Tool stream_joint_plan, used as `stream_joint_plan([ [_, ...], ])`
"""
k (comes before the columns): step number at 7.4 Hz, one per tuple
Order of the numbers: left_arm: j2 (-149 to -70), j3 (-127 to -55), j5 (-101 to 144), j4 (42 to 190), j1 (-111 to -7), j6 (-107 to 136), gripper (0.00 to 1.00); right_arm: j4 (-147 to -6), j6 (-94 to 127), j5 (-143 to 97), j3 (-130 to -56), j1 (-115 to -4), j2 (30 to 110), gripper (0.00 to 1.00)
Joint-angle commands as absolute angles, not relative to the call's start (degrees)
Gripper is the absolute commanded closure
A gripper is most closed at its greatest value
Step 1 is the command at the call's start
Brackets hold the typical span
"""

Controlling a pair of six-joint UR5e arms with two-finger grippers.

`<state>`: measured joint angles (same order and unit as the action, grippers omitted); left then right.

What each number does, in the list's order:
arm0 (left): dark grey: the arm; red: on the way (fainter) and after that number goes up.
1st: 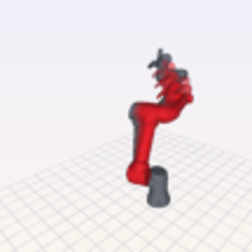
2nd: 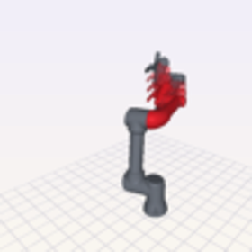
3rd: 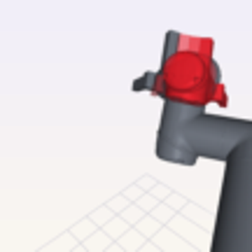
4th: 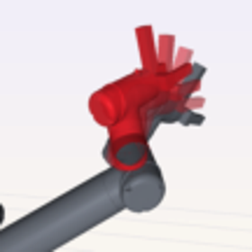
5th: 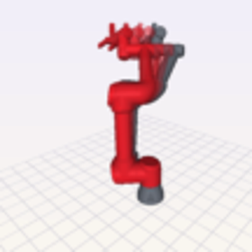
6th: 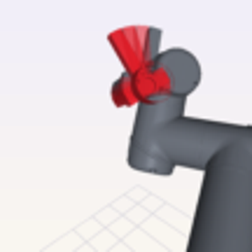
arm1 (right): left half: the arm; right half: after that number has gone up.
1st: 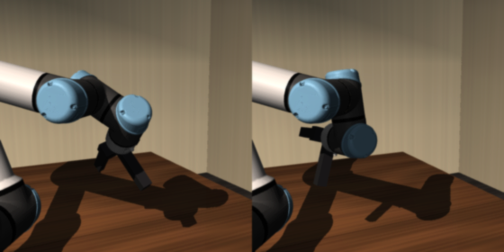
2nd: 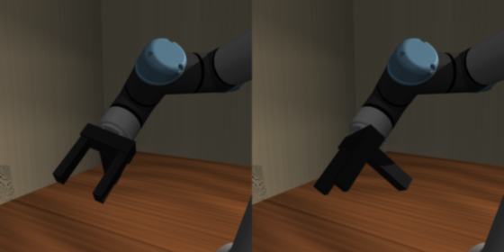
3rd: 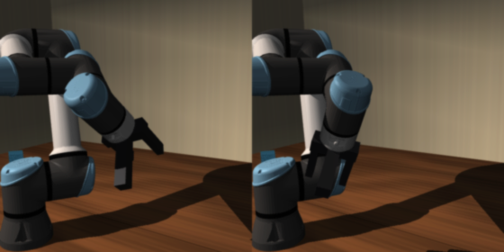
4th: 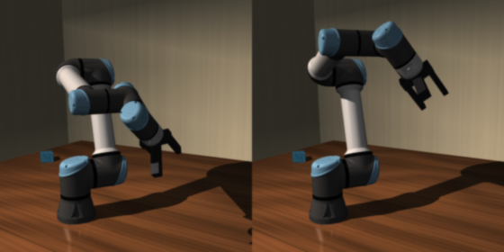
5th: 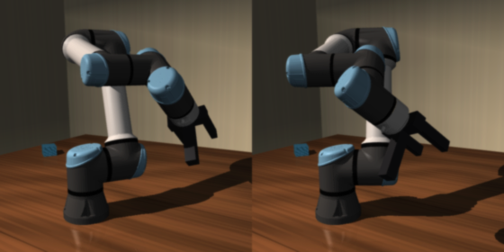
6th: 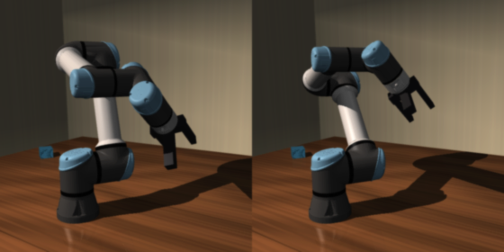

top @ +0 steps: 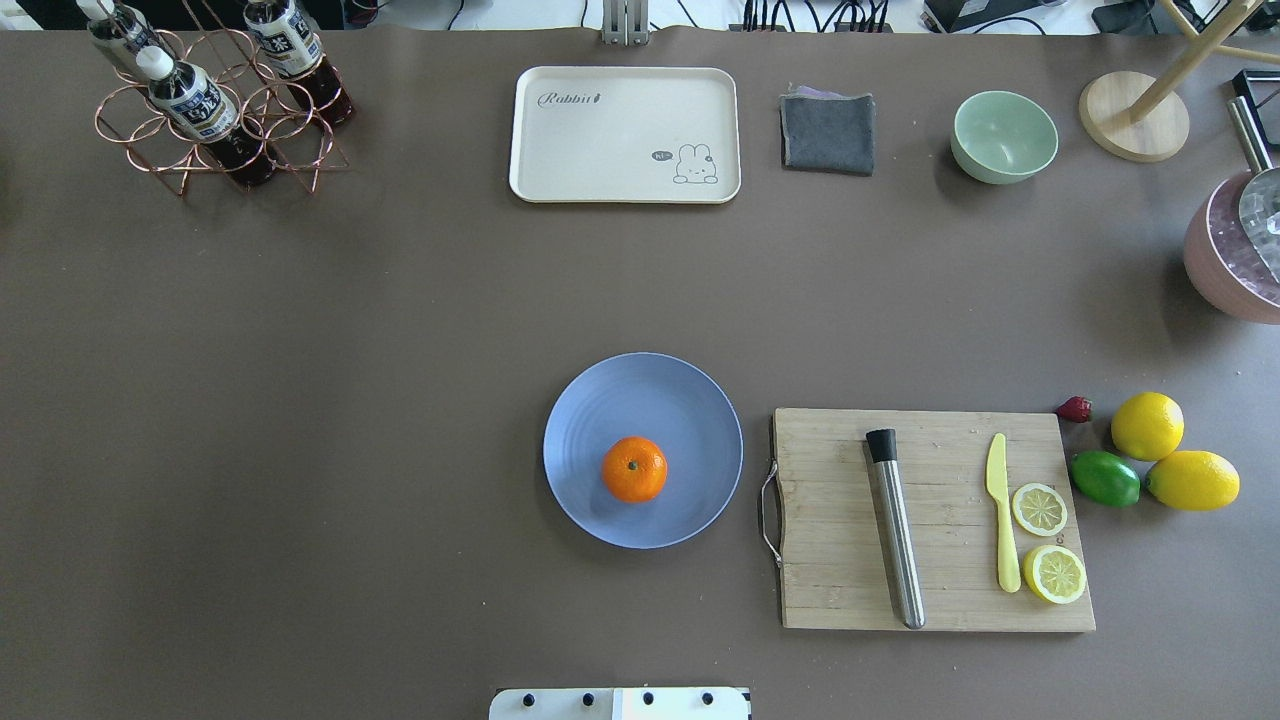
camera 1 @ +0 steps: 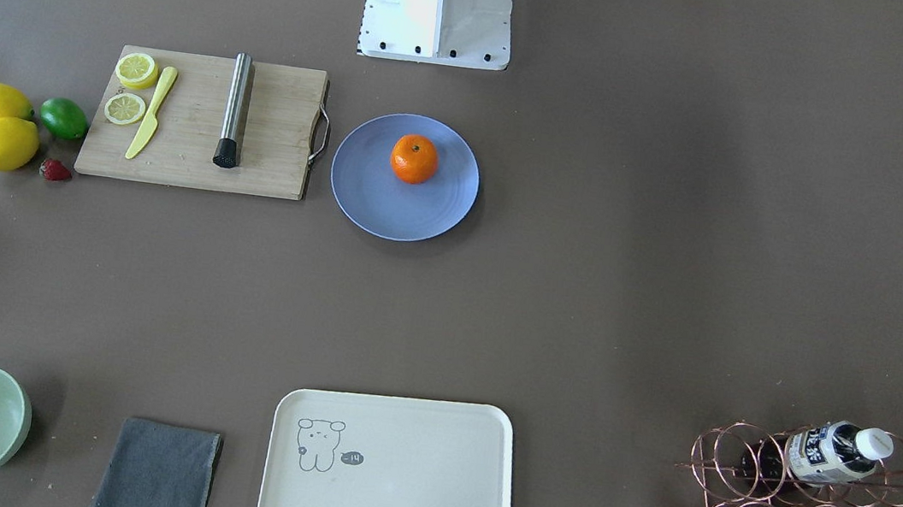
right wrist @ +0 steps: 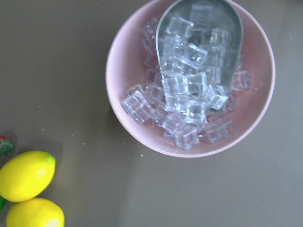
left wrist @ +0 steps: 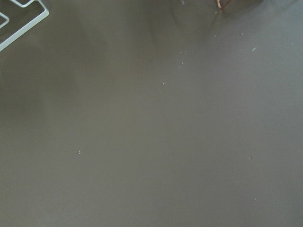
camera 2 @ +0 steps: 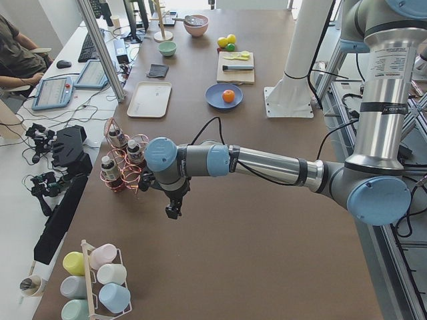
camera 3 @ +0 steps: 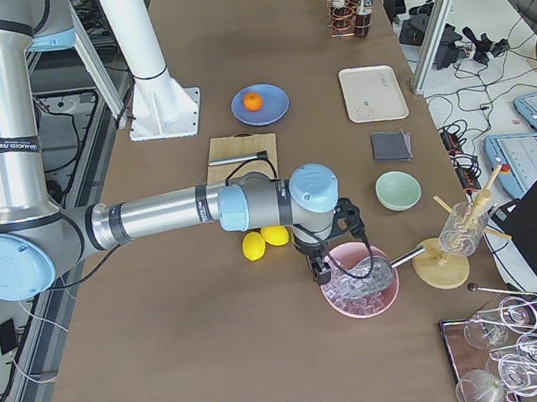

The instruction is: Pick orange to plate

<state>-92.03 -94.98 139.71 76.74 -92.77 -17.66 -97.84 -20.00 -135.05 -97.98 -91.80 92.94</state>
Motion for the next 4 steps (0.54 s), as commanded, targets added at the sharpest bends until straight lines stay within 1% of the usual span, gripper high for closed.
stream_joint_plan([
  [1, -91.14, -94.39, 139.66, 77.43, -95.10, -18.46, 0.03, -99.32, -23.82, -133.51, -94.40, -95.97, 92.64, 0.00],
  [4, -84.93, -93.26, 139.57, 88.02, -95.19, -18.54, 0.03, -98.80, -24.08, -131.94, -93.87, -96.15, 93.08, 0.00],
])
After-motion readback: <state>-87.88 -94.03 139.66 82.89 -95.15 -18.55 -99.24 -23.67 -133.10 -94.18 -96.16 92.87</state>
